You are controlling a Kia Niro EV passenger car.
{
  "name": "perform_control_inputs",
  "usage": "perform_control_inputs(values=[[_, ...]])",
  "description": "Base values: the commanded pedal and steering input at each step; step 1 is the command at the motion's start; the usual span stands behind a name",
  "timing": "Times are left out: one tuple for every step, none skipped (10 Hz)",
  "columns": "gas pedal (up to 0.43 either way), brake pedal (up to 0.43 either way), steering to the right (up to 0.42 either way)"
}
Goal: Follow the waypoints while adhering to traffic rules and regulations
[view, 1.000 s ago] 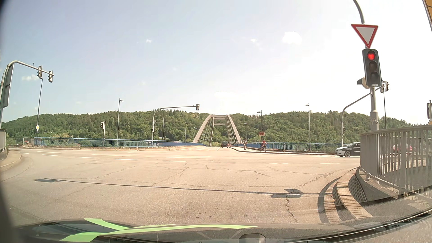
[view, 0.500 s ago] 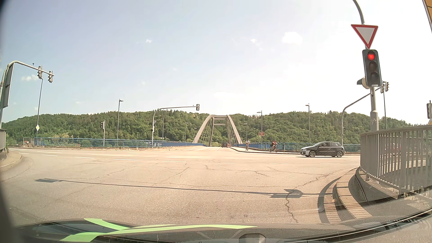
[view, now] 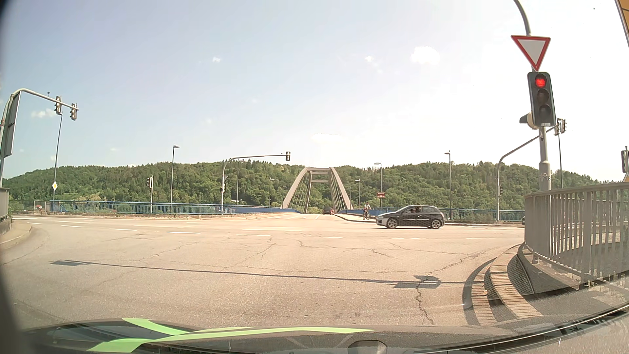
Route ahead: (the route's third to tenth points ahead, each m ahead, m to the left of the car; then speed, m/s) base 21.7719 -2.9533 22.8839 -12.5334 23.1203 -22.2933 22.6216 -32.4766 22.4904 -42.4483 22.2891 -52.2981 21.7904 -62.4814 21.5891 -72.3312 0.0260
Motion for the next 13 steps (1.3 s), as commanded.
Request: perform_control_inputs(values=[[0.0,0.262,0.039],[0.0,0.262,0.039],[0.0,0.262,0.038],[0.0,0.262,0.039],[0.0,0.274,0.038],[0.0,0.287,0.039],[0.0,0.287,0.039],[0.0,0.293,0.039],[0.0,0.293,0.037],[0.0,0.293,0.038],[0.0,0.293,0.037],[0.0,0.299,0.037],[0.0,0.299,0.037]])
